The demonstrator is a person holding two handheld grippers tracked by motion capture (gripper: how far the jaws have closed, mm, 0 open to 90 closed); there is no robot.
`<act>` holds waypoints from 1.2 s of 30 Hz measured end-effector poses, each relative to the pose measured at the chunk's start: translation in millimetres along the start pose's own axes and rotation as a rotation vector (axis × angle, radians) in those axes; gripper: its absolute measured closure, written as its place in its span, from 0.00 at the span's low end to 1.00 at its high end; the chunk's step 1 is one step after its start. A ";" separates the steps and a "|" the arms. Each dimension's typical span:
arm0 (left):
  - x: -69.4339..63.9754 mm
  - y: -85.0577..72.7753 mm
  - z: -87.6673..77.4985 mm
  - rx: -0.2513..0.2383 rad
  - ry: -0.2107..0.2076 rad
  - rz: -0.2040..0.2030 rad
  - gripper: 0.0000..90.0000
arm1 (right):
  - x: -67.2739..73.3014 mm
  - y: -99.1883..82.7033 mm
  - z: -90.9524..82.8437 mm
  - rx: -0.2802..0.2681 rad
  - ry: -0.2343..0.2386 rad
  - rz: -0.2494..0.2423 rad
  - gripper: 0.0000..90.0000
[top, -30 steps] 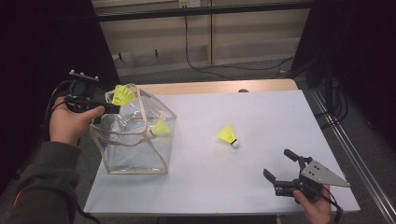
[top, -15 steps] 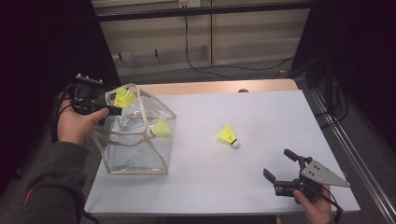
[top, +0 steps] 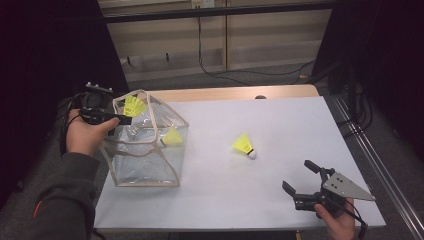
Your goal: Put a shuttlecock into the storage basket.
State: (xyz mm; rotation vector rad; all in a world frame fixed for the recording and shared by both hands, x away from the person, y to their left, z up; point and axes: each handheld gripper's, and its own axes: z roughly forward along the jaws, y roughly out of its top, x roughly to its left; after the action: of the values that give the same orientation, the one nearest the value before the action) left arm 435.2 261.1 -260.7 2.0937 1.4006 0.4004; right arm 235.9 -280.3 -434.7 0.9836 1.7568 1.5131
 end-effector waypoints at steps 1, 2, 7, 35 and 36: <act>0.4 0.0 0.7 0.006 -0.001 0.004 0.72 | -0.1 -0.1 0.1 0.001 0.000 -0.001 0.03; 0.4 -0.2 1.8 0.007 0.001 0.003 0.72 | -0.1 -0.2 0.2 0.001 0.000 -0.002 0.03; 0.4 -2.5 7.6 0.016 0.004 -0.005 0.72 | 0.2 -0.1 0.2 0.001 0.001 -0.002 0.03; -2.8 -3.7 7.9 -0.017 0.004 0.000 0.60 | -0.3 0.5 -0.6 -0.003 -0.002 -0.003 0.03; -3.8 -2.9 6.3 -0.019 0.001 0.002 0.59 | -0.2 0.5 -0.6 -0.003 -0.001 -0.004 0.03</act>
State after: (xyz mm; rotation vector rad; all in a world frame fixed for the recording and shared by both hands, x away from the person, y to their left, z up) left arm 434.9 256.5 -267.1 2.0797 1.3905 0.4144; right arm 235.6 -280.8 -434.0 0.9796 1.7543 1.5117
